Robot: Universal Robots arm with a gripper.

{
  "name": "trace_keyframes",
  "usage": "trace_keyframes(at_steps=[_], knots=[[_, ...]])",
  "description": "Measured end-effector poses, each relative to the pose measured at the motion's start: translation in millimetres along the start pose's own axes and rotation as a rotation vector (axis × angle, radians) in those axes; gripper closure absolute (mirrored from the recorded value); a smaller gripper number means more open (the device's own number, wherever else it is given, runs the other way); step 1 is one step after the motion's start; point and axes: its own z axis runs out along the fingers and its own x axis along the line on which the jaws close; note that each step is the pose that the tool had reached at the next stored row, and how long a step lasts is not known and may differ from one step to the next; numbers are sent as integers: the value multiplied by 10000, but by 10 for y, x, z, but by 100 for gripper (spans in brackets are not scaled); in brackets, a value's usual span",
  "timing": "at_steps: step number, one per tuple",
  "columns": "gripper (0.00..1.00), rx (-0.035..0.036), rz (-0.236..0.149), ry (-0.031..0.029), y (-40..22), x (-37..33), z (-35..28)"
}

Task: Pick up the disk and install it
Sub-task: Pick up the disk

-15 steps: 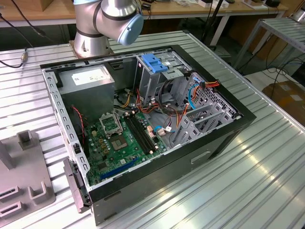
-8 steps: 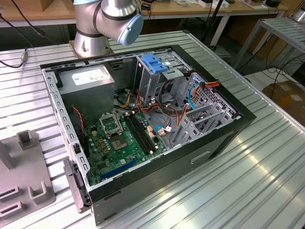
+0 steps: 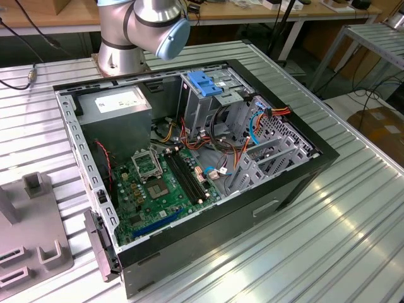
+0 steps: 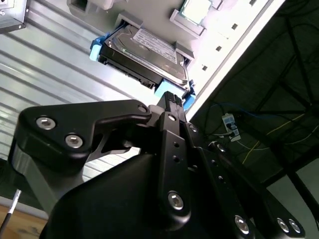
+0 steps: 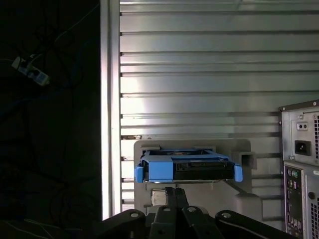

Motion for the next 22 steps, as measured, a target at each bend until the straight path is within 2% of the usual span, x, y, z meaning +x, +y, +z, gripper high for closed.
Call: trace_keyframes(at_steps=[4, 6, 8, 15, 19, 22], knots=[[90, -11, -530, 23, 0, 0, 0], [90, -18, -889, 39, 0, 0, 0], [90, -28, -1402, 61, 0, 0, 0], [90, -53, -2651, 117, 0, 0, 0], [90, -63, -3159, 139, 0, 0, 0], [90, -75, -3707, 163, 0, 0, 0]])
